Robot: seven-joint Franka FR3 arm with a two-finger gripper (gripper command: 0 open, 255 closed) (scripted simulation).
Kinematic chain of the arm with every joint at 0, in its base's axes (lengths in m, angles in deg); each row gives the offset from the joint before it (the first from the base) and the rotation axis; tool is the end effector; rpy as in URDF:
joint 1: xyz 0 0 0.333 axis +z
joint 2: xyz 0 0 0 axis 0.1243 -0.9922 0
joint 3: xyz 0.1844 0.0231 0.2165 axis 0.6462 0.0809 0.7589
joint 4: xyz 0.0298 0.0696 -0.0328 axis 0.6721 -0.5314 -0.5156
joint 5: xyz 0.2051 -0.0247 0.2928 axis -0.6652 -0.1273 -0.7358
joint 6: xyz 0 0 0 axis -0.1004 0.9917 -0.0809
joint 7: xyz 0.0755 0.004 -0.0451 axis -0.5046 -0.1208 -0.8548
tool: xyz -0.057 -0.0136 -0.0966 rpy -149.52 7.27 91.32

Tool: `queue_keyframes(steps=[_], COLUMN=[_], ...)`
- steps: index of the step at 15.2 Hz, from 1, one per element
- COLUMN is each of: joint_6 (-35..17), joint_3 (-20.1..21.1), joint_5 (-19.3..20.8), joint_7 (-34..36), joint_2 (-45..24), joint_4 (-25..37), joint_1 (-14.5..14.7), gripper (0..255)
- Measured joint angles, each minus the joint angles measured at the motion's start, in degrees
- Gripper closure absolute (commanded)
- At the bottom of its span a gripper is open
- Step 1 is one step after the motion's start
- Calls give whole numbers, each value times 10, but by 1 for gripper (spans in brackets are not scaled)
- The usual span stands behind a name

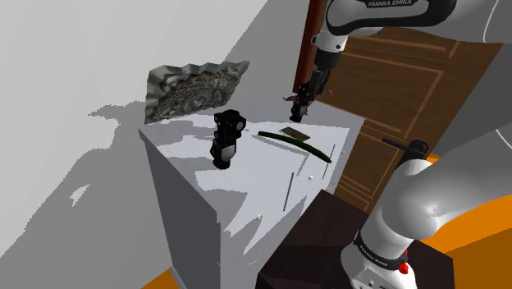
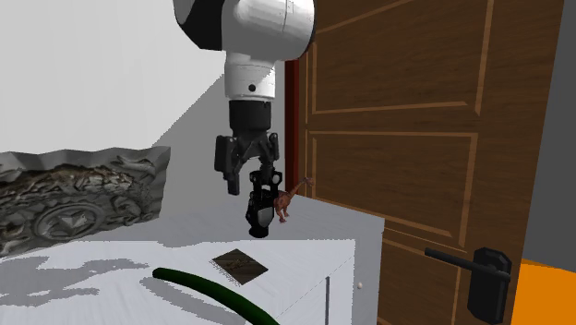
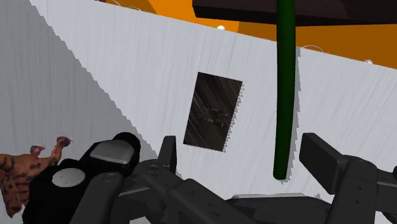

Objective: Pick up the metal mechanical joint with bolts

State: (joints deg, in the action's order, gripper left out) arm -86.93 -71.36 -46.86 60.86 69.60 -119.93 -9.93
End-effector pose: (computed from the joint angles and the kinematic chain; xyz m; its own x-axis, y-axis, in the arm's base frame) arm 0.3495 -0.1804 0.5605 0.9946 0.0936 0.0447 0.0924 -0.9953 0.0287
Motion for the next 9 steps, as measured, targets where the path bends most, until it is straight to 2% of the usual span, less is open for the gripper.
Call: queue_keyframes(steps=[4, 9], joint_6=[-15, -17], joint_3=[-50, -115], joint_5=[-16, -62], joint_7=[-62, -151], joint_2=[-63, -157], joint_4=[65, 166], joint_1=[2, 2], gripper=[0, 0])
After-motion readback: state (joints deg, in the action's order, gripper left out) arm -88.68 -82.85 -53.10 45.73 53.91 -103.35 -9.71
